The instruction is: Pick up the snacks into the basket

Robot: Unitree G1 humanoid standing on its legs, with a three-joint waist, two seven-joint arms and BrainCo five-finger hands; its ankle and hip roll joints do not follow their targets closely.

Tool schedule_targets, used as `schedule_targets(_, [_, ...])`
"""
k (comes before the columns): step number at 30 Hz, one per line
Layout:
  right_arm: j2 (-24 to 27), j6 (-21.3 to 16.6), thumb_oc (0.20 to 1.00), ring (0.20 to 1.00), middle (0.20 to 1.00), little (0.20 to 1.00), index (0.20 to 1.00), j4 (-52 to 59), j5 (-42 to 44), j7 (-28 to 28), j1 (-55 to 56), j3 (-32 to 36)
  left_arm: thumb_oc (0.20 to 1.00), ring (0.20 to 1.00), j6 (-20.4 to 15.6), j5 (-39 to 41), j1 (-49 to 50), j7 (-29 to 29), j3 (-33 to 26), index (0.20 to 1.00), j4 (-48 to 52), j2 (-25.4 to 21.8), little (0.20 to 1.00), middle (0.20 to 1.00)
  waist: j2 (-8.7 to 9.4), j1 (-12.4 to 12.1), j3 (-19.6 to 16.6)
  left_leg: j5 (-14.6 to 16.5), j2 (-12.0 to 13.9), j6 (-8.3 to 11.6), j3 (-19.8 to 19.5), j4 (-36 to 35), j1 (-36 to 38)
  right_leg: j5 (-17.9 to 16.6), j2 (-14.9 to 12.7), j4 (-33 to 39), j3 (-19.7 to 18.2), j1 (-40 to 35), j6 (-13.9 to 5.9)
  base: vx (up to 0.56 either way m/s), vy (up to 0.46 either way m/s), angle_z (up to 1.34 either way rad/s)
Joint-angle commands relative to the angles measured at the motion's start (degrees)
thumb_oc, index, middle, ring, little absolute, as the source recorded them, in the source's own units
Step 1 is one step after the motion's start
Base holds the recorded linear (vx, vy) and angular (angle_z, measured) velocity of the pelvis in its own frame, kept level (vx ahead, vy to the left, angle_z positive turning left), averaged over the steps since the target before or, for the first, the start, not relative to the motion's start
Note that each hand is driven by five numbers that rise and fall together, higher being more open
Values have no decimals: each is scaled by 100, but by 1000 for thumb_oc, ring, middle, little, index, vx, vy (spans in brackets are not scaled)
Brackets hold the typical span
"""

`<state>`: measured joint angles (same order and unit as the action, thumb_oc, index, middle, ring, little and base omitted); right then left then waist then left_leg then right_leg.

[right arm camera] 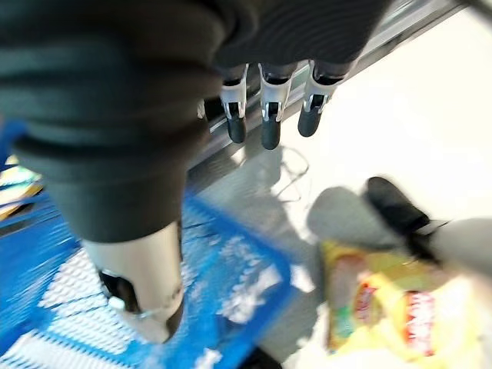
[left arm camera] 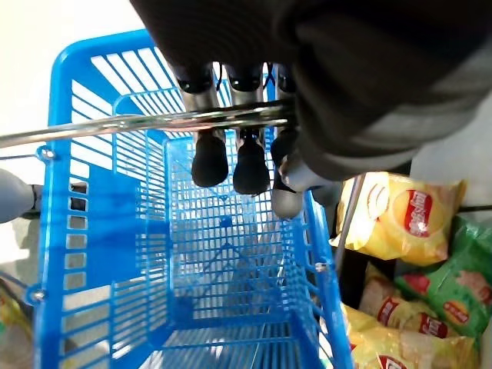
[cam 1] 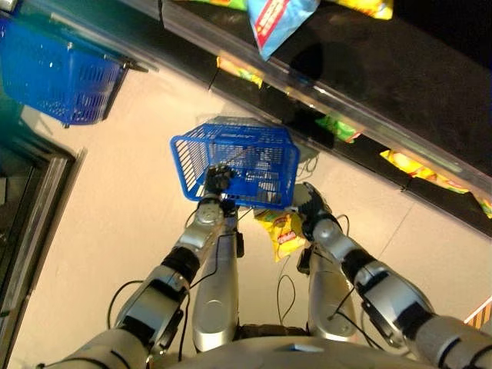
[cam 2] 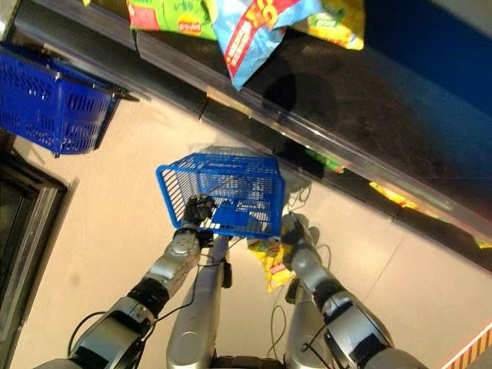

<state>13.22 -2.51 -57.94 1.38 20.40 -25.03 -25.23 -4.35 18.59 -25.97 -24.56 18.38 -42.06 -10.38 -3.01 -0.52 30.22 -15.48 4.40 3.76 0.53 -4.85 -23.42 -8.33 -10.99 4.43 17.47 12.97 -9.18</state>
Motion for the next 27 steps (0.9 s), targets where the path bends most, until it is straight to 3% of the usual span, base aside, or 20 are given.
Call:
schedule_targets(1, [9,-187,1000,1000,1000,1000,1000,534,-12,-42,24,241,200,200,-84,-525,-226,-115,-94,200,-349,-91,200,200,285,-24,-43,575,-245,72,439,-15,427,-180,-2,-380,-419,589,-18,62,10,-8])
schedule_targets(4, [103,-245,1000,1000,1000,1000,1000,1117,-54,-172,374,354,200,200,-21,-606,-122,-49,-429,200,-971,-135,200,200,432,30,-147,684,-217,10,492,-15,808,-114,20,-420,-485,280,-17,78,10,-12])
schedule_targets(7, [323,-396,1000,1000,1000,1000,1000,2441,14,-458,961,503,200,200,163,-832,154,64,-826,200,-1907,-62,200,200,577,95,-644,857,-204,-39,579,-15,1183,-29,47,-378,-548,-76,-41,128,17,-21])
schedule_targets(12, [620,-598,1000,1000,1000,1000,1000,3820,370,-910,1373,700,200,200,409,-1342,453,254,-1080,200,-2720,20,200,200,640,149,-1172,961,-227,-66,628,-15,1427,32,22,-354,-570,-292,-81,127,33,-5])
schedule_targets(17, [1041,-817,1000,1000,1000,1000,1000,5911,918,-1431,1908,1503,200,200,626,-2272,1143,596,-1275,200,-3192,114,200,200,606,134,-1798,1130,-355,-128,633,-15,1701,120,-119,-356,-503,-619,-170,131,72,2])
schedule_targets(22, [1092,-881,1000,1000,1000,1000,1000,6740,1112,-1501,2009,2052,200,200,632,-2443,1499,740,-1507,200,-3328,63,200,200,638,54,-2172,1244,-472,-167,605,-15,1797,37,-277,-252,-415,-792,-278,93,71,5])
schedule_targets(27, [1074,-763,1000,1000,1000,1000,1000,6613,898,-1098,1607,2288,200,200,635,-2605,1652,781,-1415,200,-3238,30,200,200,696,-79,-2297,1334,-607,-241,560,-15,1868,-7,-416,-307,-357,-871,-345,74,67,11])
